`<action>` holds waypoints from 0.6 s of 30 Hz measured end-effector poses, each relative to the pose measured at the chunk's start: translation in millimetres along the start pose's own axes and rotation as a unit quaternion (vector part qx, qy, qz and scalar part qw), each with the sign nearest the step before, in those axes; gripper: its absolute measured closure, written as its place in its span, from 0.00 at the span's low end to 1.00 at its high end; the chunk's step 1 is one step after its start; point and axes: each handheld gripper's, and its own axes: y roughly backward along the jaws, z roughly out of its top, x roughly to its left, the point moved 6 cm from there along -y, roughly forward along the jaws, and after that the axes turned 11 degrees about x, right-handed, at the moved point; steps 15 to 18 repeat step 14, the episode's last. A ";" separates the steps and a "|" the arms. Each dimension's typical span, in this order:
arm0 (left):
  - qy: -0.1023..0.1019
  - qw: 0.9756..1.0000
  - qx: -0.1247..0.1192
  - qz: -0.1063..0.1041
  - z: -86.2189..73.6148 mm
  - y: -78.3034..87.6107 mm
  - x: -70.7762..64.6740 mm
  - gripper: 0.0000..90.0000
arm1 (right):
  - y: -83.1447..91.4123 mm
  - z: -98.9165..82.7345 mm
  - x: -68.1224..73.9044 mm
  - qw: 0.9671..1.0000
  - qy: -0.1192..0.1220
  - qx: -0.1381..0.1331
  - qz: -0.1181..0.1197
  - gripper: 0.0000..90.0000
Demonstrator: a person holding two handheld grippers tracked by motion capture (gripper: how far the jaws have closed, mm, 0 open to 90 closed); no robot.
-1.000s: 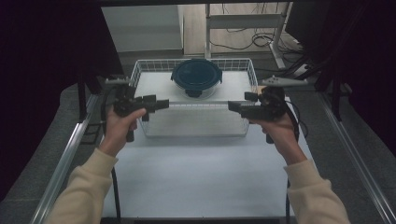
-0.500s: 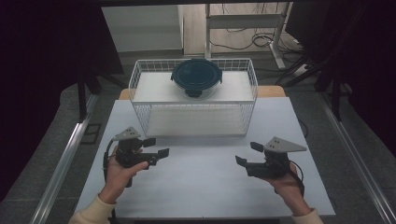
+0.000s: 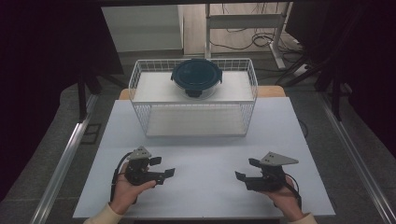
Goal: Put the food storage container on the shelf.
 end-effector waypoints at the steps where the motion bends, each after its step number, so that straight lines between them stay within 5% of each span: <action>1: 0.000 1.000 0.000 0.000 0.0 0.0 0.0 0.26 | 0.0 0.0 0.0 1.000 0.000 0.000 0.000 0.26; 18: -0.006 1.000 0.003 0.003 -1.9 -0.4 2.1 0.26 | 7.8 2.7 -8.6 0.999 -0.010 -0.028 -0.010 0.24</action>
